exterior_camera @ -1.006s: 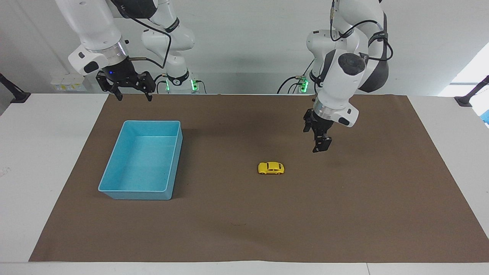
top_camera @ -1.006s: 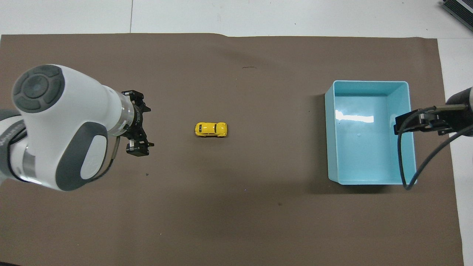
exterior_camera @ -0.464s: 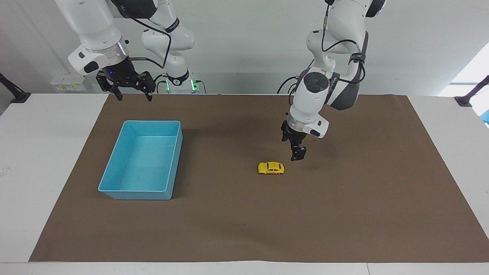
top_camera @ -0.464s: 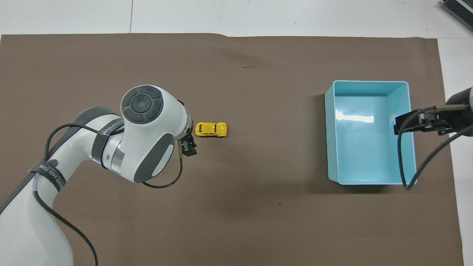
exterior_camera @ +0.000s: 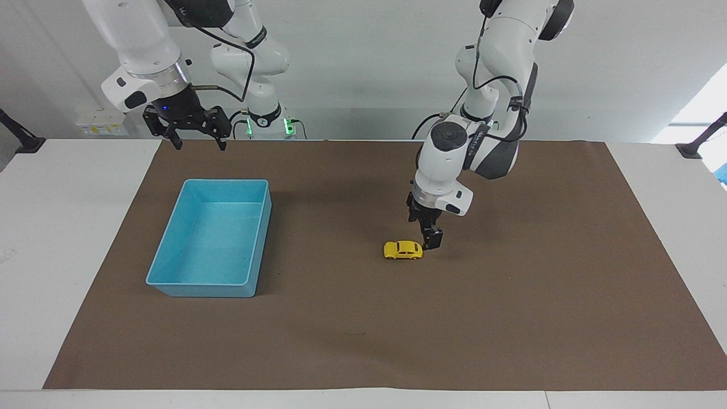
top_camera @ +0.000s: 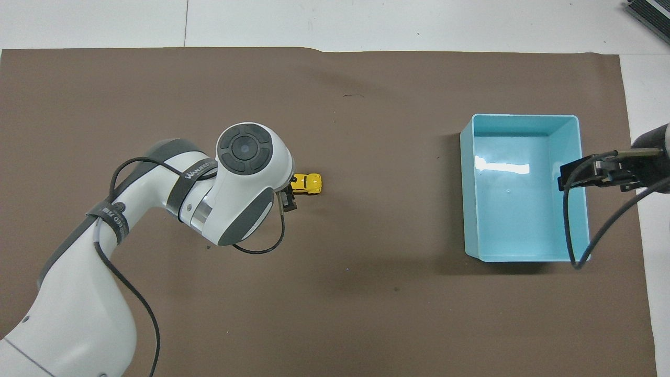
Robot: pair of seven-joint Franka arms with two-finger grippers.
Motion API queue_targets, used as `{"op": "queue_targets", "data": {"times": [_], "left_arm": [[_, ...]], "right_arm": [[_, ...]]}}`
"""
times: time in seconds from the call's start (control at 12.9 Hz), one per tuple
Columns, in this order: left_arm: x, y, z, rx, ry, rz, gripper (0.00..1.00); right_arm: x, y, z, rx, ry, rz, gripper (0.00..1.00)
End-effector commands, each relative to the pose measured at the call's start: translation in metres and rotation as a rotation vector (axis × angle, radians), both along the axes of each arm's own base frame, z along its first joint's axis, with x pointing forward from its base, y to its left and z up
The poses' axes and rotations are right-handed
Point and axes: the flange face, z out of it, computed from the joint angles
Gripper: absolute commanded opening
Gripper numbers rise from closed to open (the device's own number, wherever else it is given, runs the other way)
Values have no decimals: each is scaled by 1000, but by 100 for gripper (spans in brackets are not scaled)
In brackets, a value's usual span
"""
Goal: Wind up and store yellow beetle car
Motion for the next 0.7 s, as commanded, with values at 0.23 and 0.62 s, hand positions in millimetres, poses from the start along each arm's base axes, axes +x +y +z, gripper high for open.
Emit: {"op": "queue_targets", "data": {"times": [0.23,0.62], "left_arm": [[16,-25,-32,39,-19,-2,100],[6,-26,-40,48,8,-71,100]], "right_arm": [[1,-3,0,26,-1,7,100],[1,-3,0,26,-1,8,100]]}}
